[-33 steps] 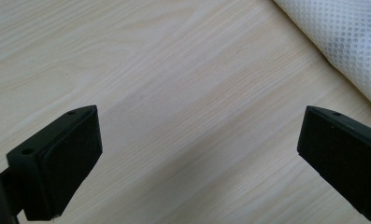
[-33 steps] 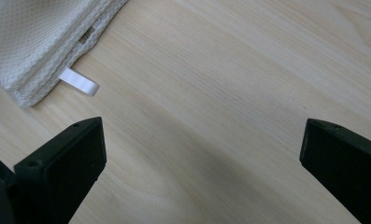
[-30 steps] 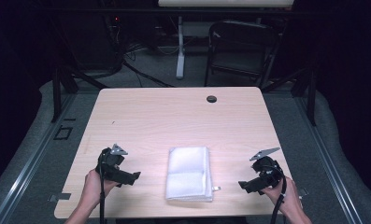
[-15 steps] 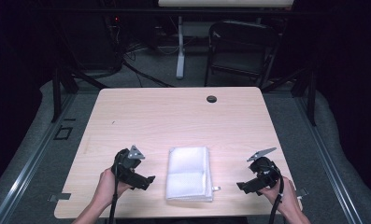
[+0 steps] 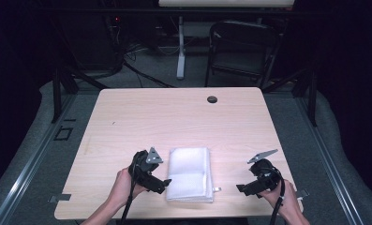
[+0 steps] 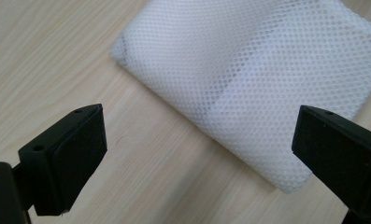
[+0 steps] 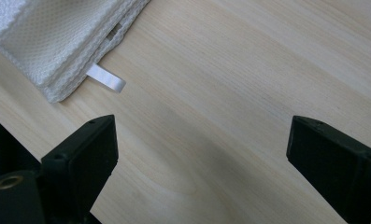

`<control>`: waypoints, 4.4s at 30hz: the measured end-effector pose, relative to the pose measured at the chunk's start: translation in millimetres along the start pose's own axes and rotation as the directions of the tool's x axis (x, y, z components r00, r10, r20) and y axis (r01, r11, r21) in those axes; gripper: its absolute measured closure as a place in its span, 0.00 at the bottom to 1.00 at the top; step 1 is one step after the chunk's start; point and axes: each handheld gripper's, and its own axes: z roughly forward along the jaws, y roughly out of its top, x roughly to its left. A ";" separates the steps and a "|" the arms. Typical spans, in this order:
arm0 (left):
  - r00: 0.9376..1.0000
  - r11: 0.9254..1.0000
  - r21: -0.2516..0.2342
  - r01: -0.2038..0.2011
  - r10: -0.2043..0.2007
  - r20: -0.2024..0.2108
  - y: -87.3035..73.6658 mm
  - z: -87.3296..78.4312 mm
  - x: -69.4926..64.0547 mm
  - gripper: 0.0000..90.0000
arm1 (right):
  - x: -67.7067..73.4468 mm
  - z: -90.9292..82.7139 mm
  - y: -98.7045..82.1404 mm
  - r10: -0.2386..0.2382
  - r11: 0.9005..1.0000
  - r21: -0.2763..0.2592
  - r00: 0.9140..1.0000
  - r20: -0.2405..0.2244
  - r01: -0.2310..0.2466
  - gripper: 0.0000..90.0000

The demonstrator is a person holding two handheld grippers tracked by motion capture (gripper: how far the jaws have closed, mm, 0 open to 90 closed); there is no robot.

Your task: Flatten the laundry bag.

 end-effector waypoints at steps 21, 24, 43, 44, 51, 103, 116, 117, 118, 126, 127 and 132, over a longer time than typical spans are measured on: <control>0.972 0.981 0.069 -0.181 0.167 0.168 23.5 39.1 -51.6 0.12 | 5.2 4.4 1.8 -0.012 0.999 0.035 1.000 -0.001 0.013 0.16; 0.966 0.974 0.081 -0.210 0.193 0.174 25.5 44.8 -58.3 0.15 | 5.3 5.0 2.2 -0.011 0.999 0.041 1.000 -0.004 0.011 0.16; 0.942 0.935 0.152 -0.321 0.298 0.157 26.2 81.3 -76.0 0.37 | 11.6 12.4 4.2 -0.042 0.996 0.073 0.999 -0.019 0.043 0.20; 0.944 0.938 0.148 -0.313 0.289 0.162 26.0 80.9 -74.5 0.42 | 12.8 13.4 4.2 -0.043 0.996 0.072 0.999 -0.025 0.045 0.22; 0.946 0.952 0.118 -0.281 0.254 0.202 25.0 79.9 -64.5 0.55 | 16.5 16.7 4.3 -0.057 0.994 0.087 0.998 -0.028 0.059 0.32; 0.954 0.974 -0.028 -0.224 0.225 0.198 31.8 63.9 -54.9 0.93 | 82.6 73.2 40.9 -0.206 0.971 0.090 0.967 -0.148 0.220 1.00; 0.984 0.982 -0.125 -0.144 0.156 0.090 16.1 21.1 -34.3 0.94 | 82.4 71.9 39.9 -0.206 0.970 0.102 0.968 -0.141 0.221 1.00; 0.986 0.982 -0.134 -0.133 0.144 0.080 14.8 18.2 -33.1 0.94 | 82.5 71.9 39.9 -0.209 0.969 0.101 0.968 -0.142 0.224 1.00; 0.989 0.982 -0.143 -0.120 0.131 0.071 13.8 14.9 -31.4 0.94 | 82.3 72.0 40.0 -0.209 0.969 0.102 0.967 -0.143 0.224 1.00; 0.996 0.984 -0.162 -0.079 0.084 0.020 2.7 -2.2 -21.9 0.95 | 82.6 71.1 39.6 -0.221 0.966 0.107 0.967 -0.129 0.235 1.00; 0.997 0.984 -0.163 -0.073 0.076 0.013 0.7 -2.9 -21.2 0.95 | 82.7 70.9 39.5 -0.220 0.966 0.108 0.967 -0.125 0.234 1.00; 0.999 0.988 -0.145 -0.052 0.051 -0.006 -6.6 -5.7 -17.8 0.95 | 82.6 69.6 39.5 -0.228 0.963 0.122 0.968 -0.101 0.240 1.00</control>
